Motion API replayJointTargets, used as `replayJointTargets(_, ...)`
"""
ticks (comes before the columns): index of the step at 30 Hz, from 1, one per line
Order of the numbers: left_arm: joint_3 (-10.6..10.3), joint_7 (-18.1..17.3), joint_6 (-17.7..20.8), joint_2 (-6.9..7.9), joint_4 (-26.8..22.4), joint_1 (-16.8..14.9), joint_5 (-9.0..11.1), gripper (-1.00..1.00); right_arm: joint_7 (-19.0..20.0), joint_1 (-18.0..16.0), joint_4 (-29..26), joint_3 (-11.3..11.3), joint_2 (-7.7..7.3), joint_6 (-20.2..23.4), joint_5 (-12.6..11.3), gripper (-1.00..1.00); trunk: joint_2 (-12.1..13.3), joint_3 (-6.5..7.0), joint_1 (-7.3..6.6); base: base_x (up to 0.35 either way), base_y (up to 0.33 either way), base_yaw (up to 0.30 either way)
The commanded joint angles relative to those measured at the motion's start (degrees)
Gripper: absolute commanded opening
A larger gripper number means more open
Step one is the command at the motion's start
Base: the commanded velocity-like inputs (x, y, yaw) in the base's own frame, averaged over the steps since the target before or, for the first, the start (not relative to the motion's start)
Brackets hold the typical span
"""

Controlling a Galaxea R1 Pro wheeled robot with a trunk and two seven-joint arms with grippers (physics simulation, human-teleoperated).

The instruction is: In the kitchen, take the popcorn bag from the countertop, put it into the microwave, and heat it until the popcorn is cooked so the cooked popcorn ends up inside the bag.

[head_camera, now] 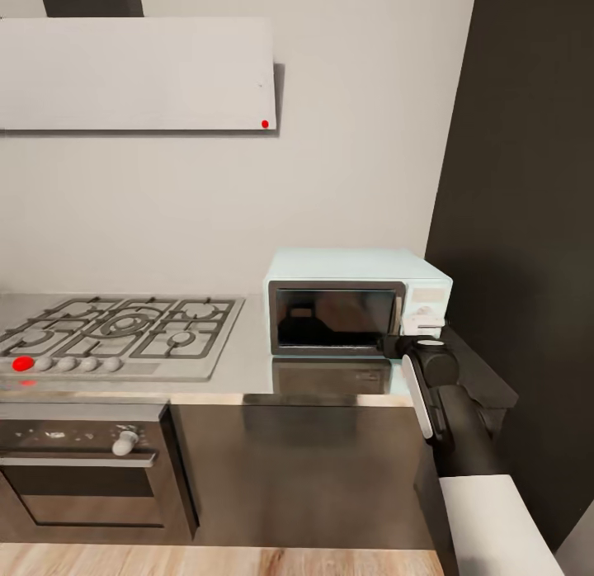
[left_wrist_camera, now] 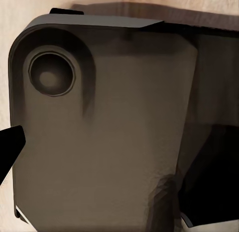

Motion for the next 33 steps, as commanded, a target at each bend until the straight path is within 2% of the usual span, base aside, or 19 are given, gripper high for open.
replayJointTargets(1,0.0,0.0,-0.1,-0.01,0.0,0.0,0.6,1.0,0.1,0.0,0.0,0.1,0.01,0.4,0.4,1.0,0.0,-0.06,0.0,0.0,0.17,0.0)
replayJointTargets(14,0.0,0.0,-0.1,-0.01,0.0,0.0,0.5,1.0,0.3,0.0,-0.2,0.1,-0.2,0.4,0.5,1.0,0.0,-0.06,0.0,0.0,0.023,0.0)
replayJointTargets(22,0.0,0.0,-0.1,-0.06,0.0,0.0,0.5,1.0,0.0,0.0,-3.8,0.2,-0.24,0.3,0.4,1.0,0.0,-0.06,0.0,0.0,0.0,0.0)
replayJointTargets(28,0.0,0.0,-0.1,-0.09,-0.1,0.0,0.5,1.0,0.2,0.0,-3.9,0.0,-0.39,-3.9,0.4,1.0,0.0,-0.06,0.0,0.0,0.0,0.0)
replayJointTargets(33,-0.1,0.0,-0.1,-0.1,-0.1,0.0,0.4,1.0,0.2,0.0,-3.7,0.0,-0.33,-4.2,0.3,1.0,0.0,-0.06,0.0,0.0,0.0,0.0)
